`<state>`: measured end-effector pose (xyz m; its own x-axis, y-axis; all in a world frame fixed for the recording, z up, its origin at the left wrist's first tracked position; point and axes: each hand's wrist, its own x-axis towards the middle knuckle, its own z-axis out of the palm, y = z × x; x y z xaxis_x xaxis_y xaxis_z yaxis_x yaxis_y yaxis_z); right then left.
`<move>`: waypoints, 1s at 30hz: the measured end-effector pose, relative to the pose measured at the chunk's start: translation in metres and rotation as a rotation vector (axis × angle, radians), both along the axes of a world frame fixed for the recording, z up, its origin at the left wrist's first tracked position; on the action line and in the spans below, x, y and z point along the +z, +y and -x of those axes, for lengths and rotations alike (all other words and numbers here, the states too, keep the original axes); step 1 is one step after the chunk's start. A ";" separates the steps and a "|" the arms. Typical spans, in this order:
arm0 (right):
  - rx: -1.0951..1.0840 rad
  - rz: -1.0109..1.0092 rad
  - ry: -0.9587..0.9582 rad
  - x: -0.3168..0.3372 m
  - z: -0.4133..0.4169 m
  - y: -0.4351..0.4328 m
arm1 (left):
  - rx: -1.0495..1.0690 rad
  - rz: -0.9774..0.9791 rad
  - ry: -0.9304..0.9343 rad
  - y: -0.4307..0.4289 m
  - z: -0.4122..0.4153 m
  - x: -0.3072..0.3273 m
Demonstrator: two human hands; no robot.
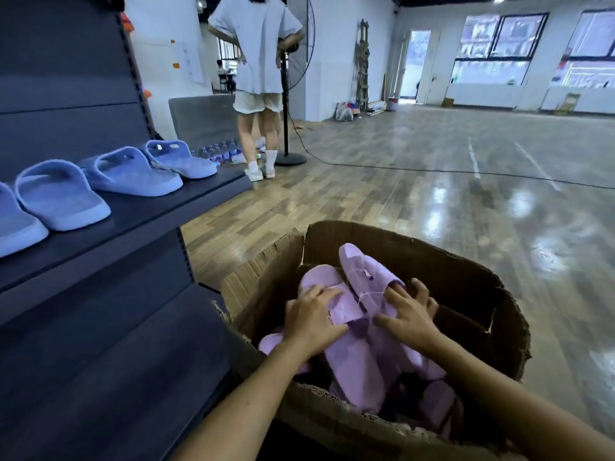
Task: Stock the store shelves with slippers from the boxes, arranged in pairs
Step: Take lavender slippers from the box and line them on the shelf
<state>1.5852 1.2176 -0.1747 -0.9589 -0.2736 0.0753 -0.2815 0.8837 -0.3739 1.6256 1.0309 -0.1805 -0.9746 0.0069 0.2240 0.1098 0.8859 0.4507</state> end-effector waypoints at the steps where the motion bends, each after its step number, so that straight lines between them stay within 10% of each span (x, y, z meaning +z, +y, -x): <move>1: 0.004 0.032 0.084 0.010 -0.001 -0.002 | 0.010 -0.023 0.044 -0.005 0.001 0.012; 13: 0.308 0.426 0.360 0.147 -0.029 -0.120 | -0.026 0.037 0.301 -0.112 -0.054 0.179; 30: 0.953 0.587 0.392 0.205 -0.202 -0.427 | 0.618 0.357 0.214 -0.353 -0.345 0.253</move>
<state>1.7871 0.7908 0.0300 -0.2705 -0.6909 0.6705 -0.9189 -0.0224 -0.3938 1.9708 0.6779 0.0728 -0.7601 -0.4201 0.4957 -0.4027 0.9033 0.1482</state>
